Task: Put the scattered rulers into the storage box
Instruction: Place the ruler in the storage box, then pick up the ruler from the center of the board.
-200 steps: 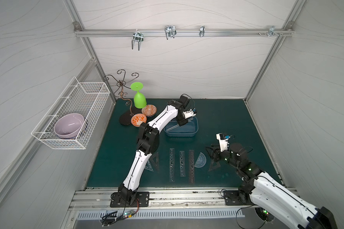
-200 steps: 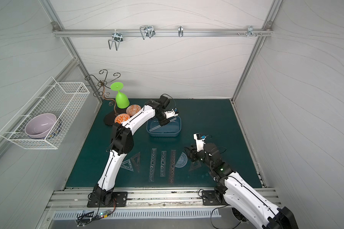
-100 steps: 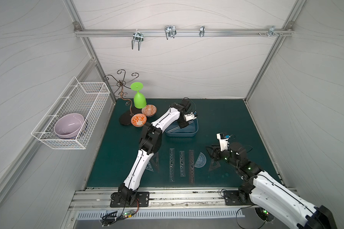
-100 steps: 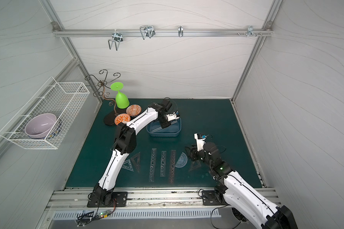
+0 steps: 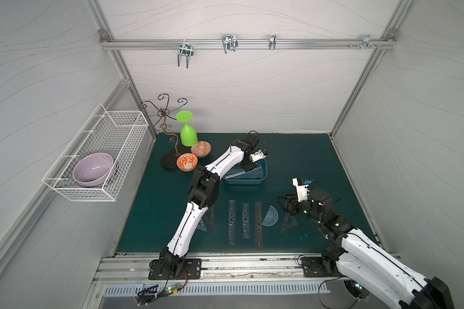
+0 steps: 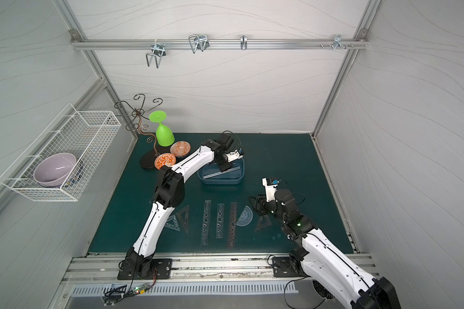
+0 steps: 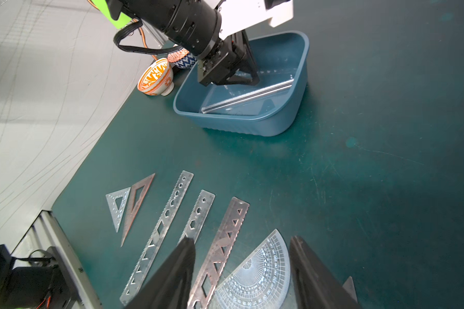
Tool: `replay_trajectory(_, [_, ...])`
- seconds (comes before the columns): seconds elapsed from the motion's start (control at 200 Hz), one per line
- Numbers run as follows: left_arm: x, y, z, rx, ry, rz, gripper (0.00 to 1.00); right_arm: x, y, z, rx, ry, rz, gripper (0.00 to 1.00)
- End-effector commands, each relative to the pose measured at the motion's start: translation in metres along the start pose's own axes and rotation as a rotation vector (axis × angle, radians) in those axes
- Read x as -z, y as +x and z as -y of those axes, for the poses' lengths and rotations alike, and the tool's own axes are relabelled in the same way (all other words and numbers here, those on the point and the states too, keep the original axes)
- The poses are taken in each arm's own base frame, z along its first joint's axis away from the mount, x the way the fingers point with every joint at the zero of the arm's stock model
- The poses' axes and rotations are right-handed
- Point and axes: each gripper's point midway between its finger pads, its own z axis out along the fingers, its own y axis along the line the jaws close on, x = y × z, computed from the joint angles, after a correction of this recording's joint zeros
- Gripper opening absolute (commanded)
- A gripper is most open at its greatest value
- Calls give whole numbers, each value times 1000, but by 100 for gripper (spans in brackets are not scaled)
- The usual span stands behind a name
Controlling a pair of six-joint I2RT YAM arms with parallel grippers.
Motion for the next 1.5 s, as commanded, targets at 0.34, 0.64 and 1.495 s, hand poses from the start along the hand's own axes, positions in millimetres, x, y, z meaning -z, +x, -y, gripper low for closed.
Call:
replay_trajectory(0.34, [166,39,49,772,83,143,27,-5,15,-63,-69,-216,-223,52])
replay_trajectory(0.64, [145,174,153,1174,314,59,30,-50,65,-123,29,-375,-430,43])
replay_trajectory(1.495, [94,221,204,1317,454,-48,30,-170,115,-124,-19,-335,-638,15])
